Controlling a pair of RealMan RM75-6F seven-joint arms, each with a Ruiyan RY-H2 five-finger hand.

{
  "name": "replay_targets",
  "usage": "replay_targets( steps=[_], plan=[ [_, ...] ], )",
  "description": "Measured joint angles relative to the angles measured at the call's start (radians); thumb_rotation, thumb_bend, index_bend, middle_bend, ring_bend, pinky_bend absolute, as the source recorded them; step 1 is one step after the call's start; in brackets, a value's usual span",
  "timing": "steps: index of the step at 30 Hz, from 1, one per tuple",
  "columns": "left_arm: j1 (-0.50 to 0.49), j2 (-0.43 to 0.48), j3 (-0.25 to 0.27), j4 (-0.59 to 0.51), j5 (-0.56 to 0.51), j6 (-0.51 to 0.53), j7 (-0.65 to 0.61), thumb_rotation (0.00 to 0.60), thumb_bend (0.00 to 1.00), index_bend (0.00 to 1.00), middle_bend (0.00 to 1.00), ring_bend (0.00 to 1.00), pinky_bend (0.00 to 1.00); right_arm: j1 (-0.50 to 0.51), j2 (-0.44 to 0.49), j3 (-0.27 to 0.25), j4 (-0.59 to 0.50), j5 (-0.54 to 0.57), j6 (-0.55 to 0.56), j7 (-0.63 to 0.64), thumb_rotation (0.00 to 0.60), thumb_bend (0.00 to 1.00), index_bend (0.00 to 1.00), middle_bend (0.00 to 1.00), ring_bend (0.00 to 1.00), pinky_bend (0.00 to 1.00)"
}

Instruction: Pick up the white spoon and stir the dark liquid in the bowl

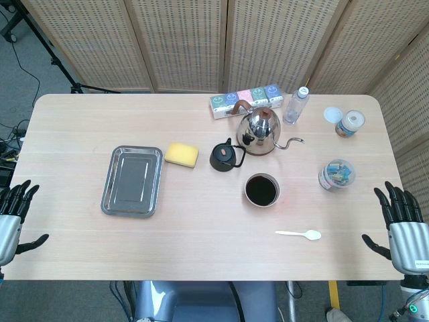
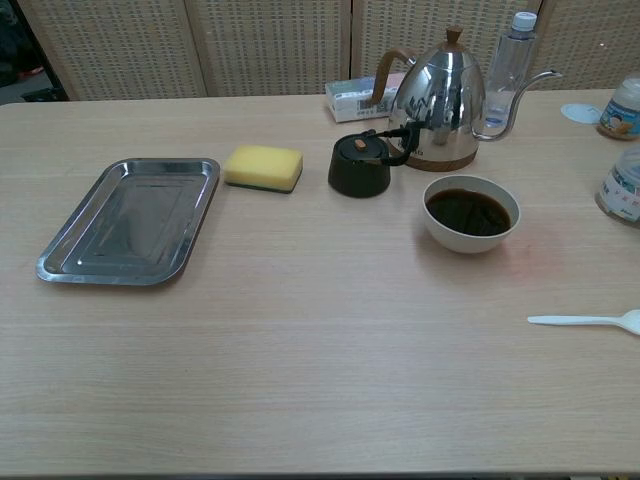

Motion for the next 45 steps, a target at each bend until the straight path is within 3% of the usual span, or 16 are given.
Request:
replay_targets(
  steps=[6,11,14,21,28,45],
  plan=[
    [0.001,0.001,-0.001,-0.003,-0.003,0.0,-0.001,0.6,0.0,0.0,0.0,0.0,0.0,0.005,-0.007,-0.013,-0.005,-0.006,-0.025,-0.008,0.6,0.0,0.06,0.0,0.0,0.04],
    [0.001,0.004,-0.005,-0.006,-0.008,0.0,-0.006,0.6,0.0,0.0,0.0,0.0,0.0,0.022,-0.046,-0.016,-0.014,0.001,-0.069,-0.033,0.6,0.0,0.29,0.0,0.0,0.04],
    [-0.002,0.007,-0.01,-0.007,-0.021,-0.008,-0.011,0.6,0.0,0.0,0.0,0.0,0.0,0.04,-0.081,-0.016,-0.012,0.033,-0.124,-0.065,0.6,0.01,0.38,0.0,0.0,0.04],
    [-0.008,0.008,-0.022,-0.008,-0.06,-0.031,-0.012,0.6,0.0,0.0,0.0,0.0,0.0,0.102,-0.188,-0.012,0.049,0.114,-0.267,-0.14,0.6,0.05,0.42,0.0,0.0,0.04],
    [-0.014,0.003,-0.027,-0.008,-0.082,-0.051,0.006,0.6,0.0,0.0,0.0,0.0,0.0,0.146,-0.261,-0.012,0.114,0.174,-0.361,-0.151,0.6,0.2,0.45,0.0,0.0,0.04],
    [-0.023,-0.003,-0.029,-0.01,-0.099,-0.07,0.027,0.6,0.0,0.0,0.0,0.0,0.0,0.179,-0.305,-0.003,0.081,0.256,-0.424,-0.197,0.6,0.3,0.45,0.0,0.0,0.04]
  ],
)
